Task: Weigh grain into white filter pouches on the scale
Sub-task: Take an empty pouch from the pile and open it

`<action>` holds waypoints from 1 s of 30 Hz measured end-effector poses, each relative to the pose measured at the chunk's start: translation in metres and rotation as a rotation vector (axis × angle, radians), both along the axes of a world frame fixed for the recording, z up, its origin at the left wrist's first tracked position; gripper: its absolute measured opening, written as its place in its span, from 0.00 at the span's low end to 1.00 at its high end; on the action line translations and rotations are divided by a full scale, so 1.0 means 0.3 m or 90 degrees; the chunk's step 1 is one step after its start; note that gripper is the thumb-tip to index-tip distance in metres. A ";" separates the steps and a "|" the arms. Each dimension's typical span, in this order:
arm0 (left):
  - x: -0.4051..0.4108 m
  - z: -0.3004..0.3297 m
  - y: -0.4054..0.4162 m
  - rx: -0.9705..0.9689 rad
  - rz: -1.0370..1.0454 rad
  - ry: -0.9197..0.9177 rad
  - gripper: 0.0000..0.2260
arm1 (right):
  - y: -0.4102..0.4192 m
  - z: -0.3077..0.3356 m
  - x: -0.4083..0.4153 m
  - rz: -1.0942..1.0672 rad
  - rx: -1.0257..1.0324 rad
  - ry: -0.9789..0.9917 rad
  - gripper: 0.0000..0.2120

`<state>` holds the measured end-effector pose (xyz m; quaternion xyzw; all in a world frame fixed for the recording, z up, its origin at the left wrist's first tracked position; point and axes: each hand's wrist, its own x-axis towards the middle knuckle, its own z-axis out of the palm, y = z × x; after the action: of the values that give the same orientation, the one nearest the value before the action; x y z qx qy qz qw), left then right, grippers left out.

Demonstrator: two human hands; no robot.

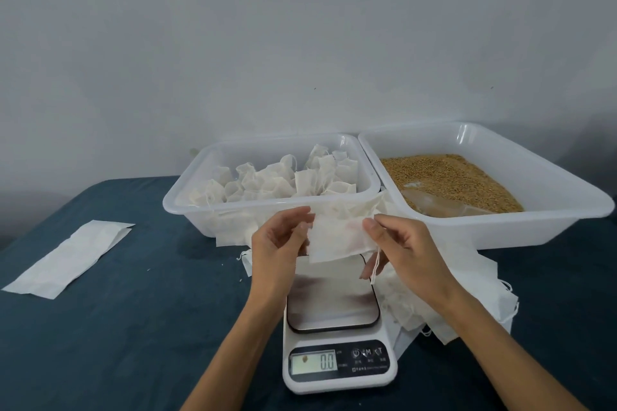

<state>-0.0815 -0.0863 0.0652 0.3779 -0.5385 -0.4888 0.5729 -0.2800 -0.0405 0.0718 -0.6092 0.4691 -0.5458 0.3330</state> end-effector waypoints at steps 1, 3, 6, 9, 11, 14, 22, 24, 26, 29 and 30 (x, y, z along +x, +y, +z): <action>0.003 0.004 0.001 -0.036 0.015 -0.031 0.09 | 0.000 0.013 -0.003 -0.001 0.002 0.015 0.16; 0.004 0.010 0.014 -0.098 -0.029 -0.124 0.14 | 0.000 0.041 -0.005 0.001 0.000 0.062 0.20; -0.018 0.002 0.046 -0.144 -0.140 -0.293 0.32 | 0.000 0.098 0.003 0.022 0.007 0.148 0.23; -0.042 -0.006 0.060 -0.187 -0.139 -0.337 0.27 | 0.004 0.168 0.016 0.031 0.001 0.214 0.21; -0.038 0.003 0.063 -0.190 -0.125 -0.306 0.23 | 0.006 0.214 0.017 0.026 -0.006 0.248 0.19; -0.035 0.015 0.074 -0.194 -0.120 -0.272 0.25 | 0.007 0.268 0.019 0.060 0.046 0.331 0.17; -0.049 0.008 0.087 -0.126 -0.155 -0.240 0.19 | 0.010 0.357 0.086 0.164 0.185 0.463 0.31; -0.053 0.007 0.087 -0.125 -0.176 -0.231 0.20 | 0.006 0.389 0.088 0.194 0.253 0.466 0.38; -0.055 0.013 0.095 -0.113 -0.195 -0.212 0.20 | 0.008 0.409 0.102 0.225 0.314 0.481 0.41; -0.055 0.015 0.101 -0.098 -0.213 -0.195 0.16 | 0.010 0.417 0.123 0.255 0.341 0.523 0.42; -0.052 0.015 0.100 -0.092 -0.213 -0.190 0.15 | 0.007 0.420 0.122 0.260 0.337 0.531 0.43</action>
<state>-0.0972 -0.0562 0.0696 0.3095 -0.7057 -0.4763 0.4234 -0.2435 -0.0383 0.1979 -0.7486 0.5551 -0.0441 0.3598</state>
